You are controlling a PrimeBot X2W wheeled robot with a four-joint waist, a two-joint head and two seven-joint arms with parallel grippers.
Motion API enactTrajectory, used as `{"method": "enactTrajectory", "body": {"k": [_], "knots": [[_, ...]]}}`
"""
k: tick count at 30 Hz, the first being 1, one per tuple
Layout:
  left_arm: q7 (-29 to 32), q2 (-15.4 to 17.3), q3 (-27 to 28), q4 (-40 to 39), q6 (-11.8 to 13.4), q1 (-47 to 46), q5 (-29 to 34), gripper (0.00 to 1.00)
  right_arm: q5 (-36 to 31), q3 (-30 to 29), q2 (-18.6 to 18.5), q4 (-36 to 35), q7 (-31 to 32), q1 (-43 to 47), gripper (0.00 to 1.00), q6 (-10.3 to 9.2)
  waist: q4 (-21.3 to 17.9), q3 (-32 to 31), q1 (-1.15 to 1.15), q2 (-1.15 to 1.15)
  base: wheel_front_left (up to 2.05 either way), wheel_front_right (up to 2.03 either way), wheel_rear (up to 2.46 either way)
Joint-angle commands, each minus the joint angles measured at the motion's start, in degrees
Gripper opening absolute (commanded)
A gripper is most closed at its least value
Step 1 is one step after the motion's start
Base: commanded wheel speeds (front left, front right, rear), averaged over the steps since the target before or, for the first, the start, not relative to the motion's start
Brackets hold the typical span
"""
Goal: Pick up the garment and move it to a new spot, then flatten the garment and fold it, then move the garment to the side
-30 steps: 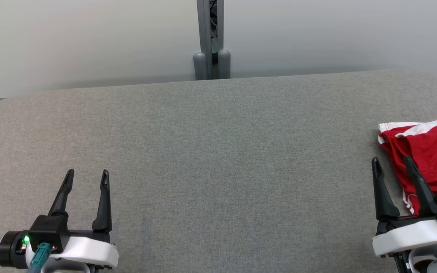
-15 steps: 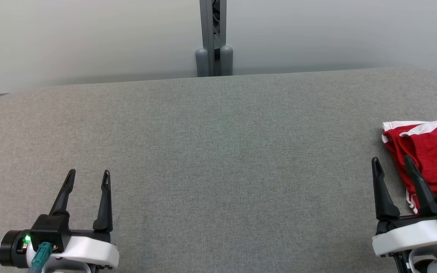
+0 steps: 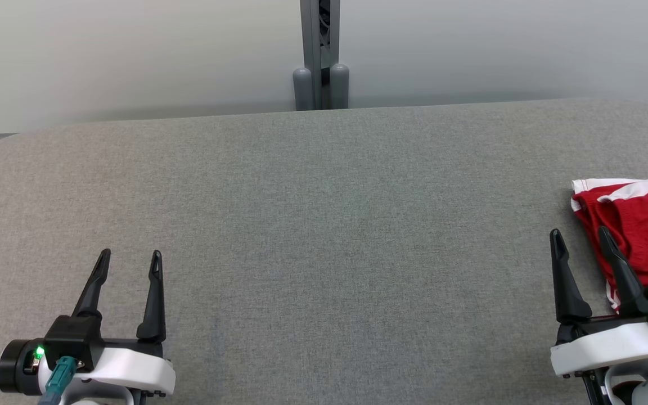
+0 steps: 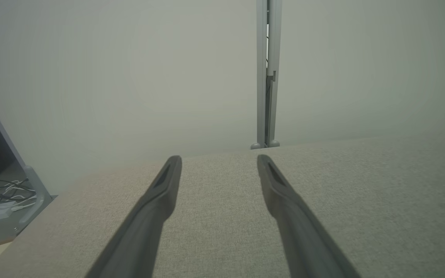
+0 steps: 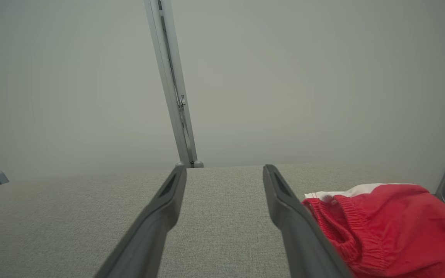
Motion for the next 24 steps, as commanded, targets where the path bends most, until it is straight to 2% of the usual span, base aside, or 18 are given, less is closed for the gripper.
{"method": "enactTrajectory", "body": {"k": [1,16,17,24], "knots": [[-0.34,0.19,0.08,0.12,0.36,-0.79,-0.28,1.0,0.37,0.09,-0.24,0.07,-0.38,0.13,1.0,0.01,0.01,-0.01,0.0,0.0,0.0,0.0,0.0],[-0.91,0.24,-0.4,1.55,0.62,-1.6,-0.98,1.0,0.79,0.3,-0.23,0.47,-0.16,0.01,1.0,0.01,-0.11,-0.8,0.0,0.0,0.0,0.0,0.0],[-0.75,0.17,-0.42,1.68,0.31,-0.45,-0.93,0.0,0.3,0.26,0.05,0.75,-0.05,-0.02,0.0,0.0,-0.11,-0.81,0.0,0.0,0.0,0.0,0.0],[-0.18,-0.48,-0.78,2.67,-0.65,-1.09,-8.32,0.0,7.06,-1.9,0.04,2.65,2.7,-0.98,0.0,0.0,-0.19,-1.02,0.0,0.0,0.0,0.0,0.0]]}}
